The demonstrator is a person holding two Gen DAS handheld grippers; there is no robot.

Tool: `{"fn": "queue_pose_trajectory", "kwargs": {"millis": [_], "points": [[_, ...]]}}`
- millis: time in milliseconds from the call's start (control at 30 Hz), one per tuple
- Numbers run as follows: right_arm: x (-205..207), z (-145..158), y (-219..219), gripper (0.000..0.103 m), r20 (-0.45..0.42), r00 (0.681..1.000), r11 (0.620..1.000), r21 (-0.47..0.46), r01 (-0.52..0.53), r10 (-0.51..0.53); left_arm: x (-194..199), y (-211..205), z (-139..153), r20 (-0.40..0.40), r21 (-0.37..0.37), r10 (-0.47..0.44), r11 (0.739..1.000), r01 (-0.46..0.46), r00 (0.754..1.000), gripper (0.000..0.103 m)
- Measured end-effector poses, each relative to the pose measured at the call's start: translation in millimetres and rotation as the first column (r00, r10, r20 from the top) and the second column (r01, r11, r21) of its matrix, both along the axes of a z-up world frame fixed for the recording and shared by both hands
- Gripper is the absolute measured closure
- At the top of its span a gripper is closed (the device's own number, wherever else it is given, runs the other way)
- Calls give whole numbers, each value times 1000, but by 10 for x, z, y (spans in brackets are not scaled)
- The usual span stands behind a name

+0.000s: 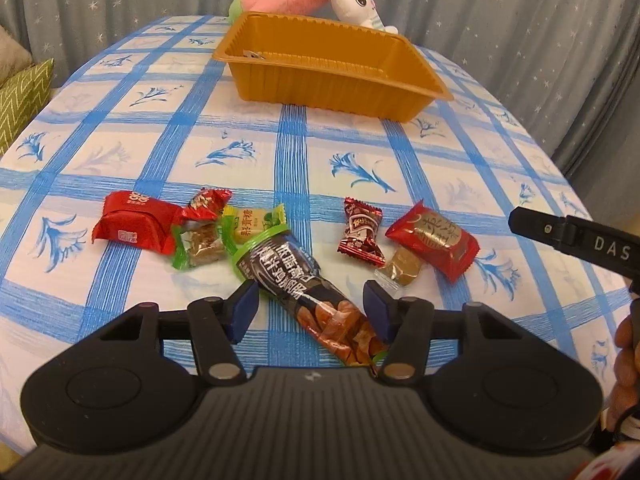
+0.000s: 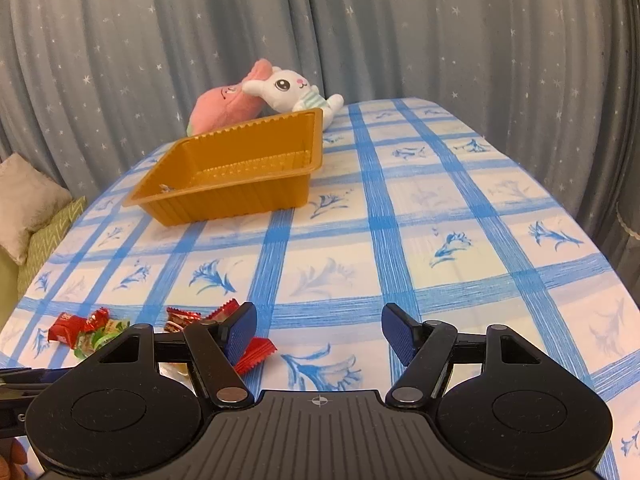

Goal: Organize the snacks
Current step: 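Grasp the green-and-black sausage pack with the left tool while the right tool grasps a red packet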

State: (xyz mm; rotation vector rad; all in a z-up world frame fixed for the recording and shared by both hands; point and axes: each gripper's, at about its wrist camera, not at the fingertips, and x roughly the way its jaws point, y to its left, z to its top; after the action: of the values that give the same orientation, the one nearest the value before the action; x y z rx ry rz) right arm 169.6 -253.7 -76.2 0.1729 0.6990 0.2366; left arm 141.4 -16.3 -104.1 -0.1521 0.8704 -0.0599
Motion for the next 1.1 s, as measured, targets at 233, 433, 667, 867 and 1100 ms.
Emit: {"fn": "queue_pose_trajectory", "kwargs": {"millis": [233,433,667,867,1100], "points": [[11,-31,20,34,-8,1000,1000,4,-8,8,-16,-8,23,6,53,-82,995,82,997,68],[9,-27,29,34,-7,1000,1000,8,-8,8,-64,58,48,3,86,-113,990,112,994,73],[6,-30,70,34,-8,1000,1000,3,-24,24,-31,7,-43,5,119,-94,988,93,996,70],[1,-40,128,34,-2,999,998,-13,-53,53,-20,9,-47,13,133,-81,988,78,997,76],[-5,-34,319,34,23,983,981,-70,-182,184,-55,56,25,43,123,-80,990,74,996,77]]}}
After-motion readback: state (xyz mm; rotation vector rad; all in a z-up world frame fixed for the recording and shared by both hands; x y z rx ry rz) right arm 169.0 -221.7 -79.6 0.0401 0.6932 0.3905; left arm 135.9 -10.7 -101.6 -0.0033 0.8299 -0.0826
